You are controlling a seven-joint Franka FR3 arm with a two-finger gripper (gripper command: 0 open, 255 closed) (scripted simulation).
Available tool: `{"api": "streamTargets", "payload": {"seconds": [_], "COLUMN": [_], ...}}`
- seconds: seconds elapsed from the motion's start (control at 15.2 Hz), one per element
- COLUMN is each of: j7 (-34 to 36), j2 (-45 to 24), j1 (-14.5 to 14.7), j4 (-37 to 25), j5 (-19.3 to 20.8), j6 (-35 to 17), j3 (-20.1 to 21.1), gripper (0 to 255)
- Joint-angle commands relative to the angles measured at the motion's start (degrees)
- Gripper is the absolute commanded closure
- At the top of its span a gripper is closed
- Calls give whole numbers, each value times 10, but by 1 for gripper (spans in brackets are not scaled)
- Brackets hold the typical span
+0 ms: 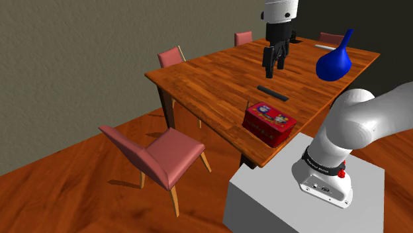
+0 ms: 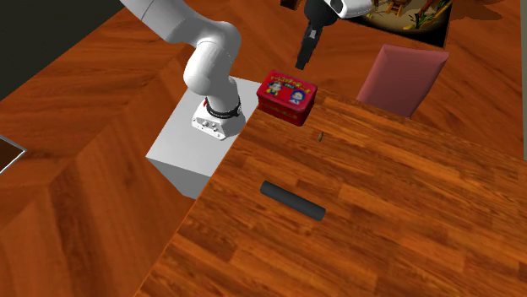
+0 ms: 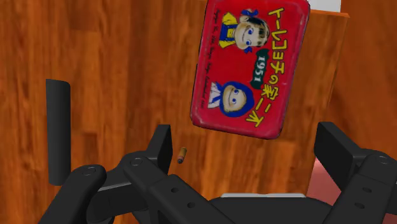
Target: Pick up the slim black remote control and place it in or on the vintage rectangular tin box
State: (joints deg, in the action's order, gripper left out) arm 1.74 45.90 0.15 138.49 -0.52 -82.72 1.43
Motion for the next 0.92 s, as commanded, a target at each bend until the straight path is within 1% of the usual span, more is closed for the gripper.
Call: {"api": "streamTargets", "payload": {"seconds": [0.0, 0.4, 0.86], "j7": [0, -54, -114], "j2": [0, -42, -127], "j1": [0, -32, -68], "j4": [0, 36, 46], "j5": [0, 48, 93], "j6": [0, -73, -165], "j3": [0, -65, -140], "gripper": [0, 0, 0]}}
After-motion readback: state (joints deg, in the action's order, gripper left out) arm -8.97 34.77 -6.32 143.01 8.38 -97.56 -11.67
